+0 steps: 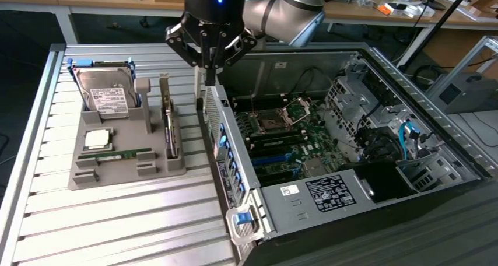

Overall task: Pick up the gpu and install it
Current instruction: 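Reach for the gpu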

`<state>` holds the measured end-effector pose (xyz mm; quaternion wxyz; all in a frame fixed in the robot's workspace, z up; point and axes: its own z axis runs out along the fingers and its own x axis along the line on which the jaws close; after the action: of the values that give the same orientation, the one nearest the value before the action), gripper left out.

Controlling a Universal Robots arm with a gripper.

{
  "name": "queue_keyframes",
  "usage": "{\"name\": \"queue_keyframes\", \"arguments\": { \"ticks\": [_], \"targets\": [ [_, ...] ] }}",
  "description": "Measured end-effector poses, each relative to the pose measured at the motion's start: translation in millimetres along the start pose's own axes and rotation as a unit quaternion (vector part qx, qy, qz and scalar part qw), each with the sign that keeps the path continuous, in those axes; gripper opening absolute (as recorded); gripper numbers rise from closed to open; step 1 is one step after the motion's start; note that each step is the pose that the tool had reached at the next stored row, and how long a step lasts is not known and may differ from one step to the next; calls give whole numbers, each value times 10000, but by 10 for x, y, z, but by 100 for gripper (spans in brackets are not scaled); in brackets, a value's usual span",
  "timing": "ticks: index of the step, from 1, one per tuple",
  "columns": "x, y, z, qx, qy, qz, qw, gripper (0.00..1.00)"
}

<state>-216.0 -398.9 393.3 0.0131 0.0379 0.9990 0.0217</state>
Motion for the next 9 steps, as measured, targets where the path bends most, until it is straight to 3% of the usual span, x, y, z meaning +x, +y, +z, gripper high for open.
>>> {"name": "queue_keyframes", "arguments": {
  "ticks": [9],
  "targets": [
    [31, -2, -1, 0, 0, 0, 10000, 11]
  ]
}}
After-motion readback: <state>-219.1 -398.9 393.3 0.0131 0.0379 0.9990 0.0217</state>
